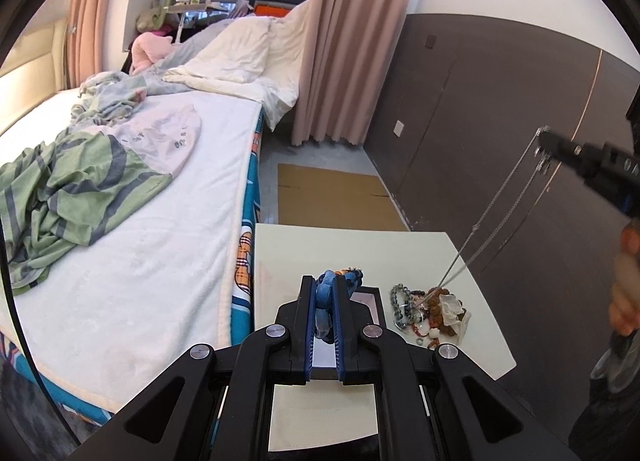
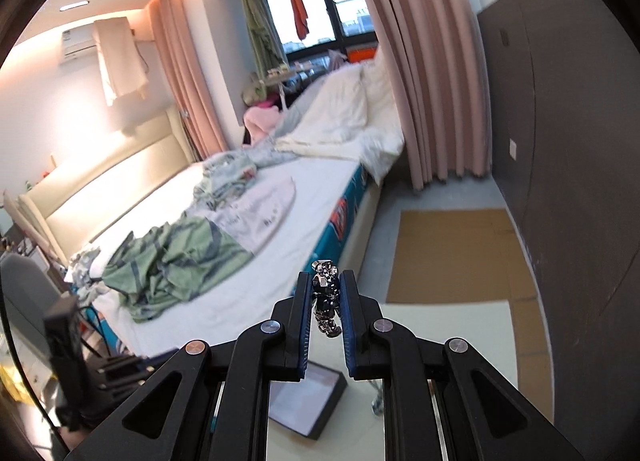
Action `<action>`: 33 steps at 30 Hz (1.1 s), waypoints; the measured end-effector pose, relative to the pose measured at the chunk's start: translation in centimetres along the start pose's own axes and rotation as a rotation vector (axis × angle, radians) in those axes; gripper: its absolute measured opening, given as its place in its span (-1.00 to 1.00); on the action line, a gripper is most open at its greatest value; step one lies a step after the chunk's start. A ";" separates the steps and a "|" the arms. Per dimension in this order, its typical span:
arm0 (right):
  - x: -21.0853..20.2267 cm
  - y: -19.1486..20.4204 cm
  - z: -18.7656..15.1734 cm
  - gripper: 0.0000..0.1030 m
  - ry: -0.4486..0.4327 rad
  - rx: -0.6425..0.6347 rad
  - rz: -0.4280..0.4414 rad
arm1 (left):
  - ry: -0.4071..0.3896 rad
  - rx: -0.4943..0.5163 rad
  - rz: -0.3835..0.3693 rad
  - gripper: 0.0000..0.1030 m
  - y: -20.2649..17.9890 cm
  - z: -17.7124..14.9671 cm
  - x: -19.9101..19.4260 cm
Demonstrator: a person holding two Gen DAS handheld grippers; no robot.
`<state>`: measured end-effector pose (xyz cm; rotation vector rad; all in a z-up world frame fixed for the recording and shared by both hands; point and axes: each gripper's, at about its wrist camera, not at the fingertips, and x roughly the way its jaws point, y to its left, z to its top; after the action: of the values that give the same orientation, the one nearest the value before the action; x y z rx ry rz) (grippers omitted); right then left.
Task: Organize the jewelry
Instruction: 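Lower blue bracelet into box with left tool while right tool drops silver chain in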
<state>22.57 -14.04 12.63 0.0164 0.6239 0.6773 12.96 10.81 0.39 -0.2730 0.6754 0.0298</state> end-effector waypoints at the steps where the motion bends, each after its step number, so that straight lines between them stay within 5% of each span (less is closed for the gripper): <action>1: -0.3 0.4 0.4 -0.72 -0.011 -0.007 0.003 | -0.003 -0.002 0.002 -0.84 0.1 0.1 -0.1; 16: -2.4 6.9 4.0 -0.72 -0.121 -0.110 0.058 | -0.021 -0.019 0.014 -0.85 1.2 0.2 -1.1; 33: 7.6 5.0 -5.4 -0.71 0.140 0.008 0.075 | 0.002 -0.015 0.014 -0.84 1.3 0.2 -0.6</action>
<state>21.30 -6.57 5.19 -0.0006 0.7638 0.7527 12.49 12.15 0.64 -0.2832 0.6793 0.0478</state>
